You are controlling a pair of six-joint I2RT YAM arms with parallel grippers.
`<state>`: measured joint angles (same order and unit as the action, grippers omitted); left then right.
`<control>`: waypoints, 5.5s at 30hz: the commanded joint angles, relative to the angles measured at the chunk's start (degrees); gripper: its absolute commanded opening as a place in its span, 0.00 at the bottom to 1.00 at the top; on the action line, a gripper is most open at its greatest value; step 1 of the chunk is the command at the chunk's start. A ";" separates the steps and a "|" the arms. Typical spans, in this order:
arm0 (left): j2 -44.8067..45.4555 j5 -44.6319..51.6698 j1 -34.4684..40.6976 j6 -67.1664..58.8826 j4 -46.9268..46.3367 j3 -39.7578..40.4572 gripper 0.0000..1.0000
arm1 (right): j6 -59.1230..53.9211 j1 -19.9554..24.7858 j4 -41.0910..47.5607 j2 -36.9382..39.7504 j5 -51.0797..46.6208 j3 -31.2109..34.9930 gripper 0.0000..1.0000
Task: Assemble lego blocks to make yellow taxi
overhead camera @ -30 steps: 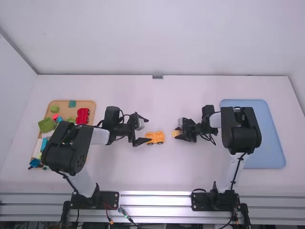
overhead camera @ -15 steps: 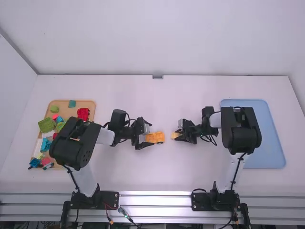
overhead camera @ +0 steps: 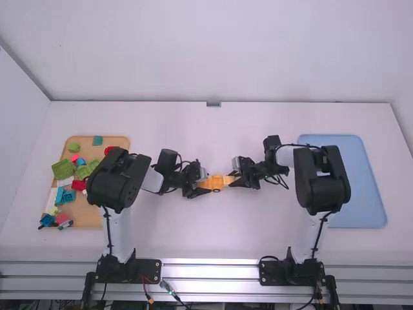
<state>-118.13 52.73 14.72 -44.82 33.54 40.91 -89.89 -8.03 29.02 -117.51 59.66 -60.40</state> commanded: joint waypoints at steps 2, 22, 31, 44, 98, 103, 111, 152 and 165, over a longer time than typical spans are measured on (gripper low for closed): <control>-0.98 -0.42 1.42 -0.11 -0.26 0.02 0.65 | 5.49 -2.95 -2.32 1.46 0.35 -0.63 0.16; -0.96 -0.96 1.09 -4.31 -2.36 0.15 0.56 | 16.06 -7.43 -8.22 1.49 -4.35 -0.72 0.12; -0.98 -1.18 1.09 -4.26 -3.74 0.66 0.58 | 17.40 -7.58 -11.17 1.49 -4.04 0.85 0.11; -0.96 -1.18 1.09 -4.07 -3.72 0.70 0.58 | 25.81 -8.24 -21.62 2.89 -7.63 6.12 0.10; -0.96 -1.16 1.09 -4.09 -4.46 0.70 0.59 | 31.36 -7.96 -35.12 7.67 -13.46 15.06 0.55; -0.98 -1.16 1.07 -4.09 -4.57 0.70 0.59 | 33.11 -7.98 -37.99 8.09 -9.79 15.06 0.58; -0.96 -1.18 1.09 -4.11 -4.52 0.72 0.59 | 28.33 -5.33 -34.25 15.96 -0.59 15.08 0.54; -0.96 -1.18 1.09 -4.07 -4.20 0.72 0.56 | 34.16 -10.27 -28.65 5.20 -20.31 15.06 0.00; -0.96 -1.18 1.07 -4.09 -4.20 0.72 0.59 | 26.62 -3.89 -31.43 8.00 5.05 11.32 0.11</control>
<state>-118.13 53.01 15.75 -49.12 29.87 42.15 -60.80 -13.13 -2.31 -110.41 57.58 -47.62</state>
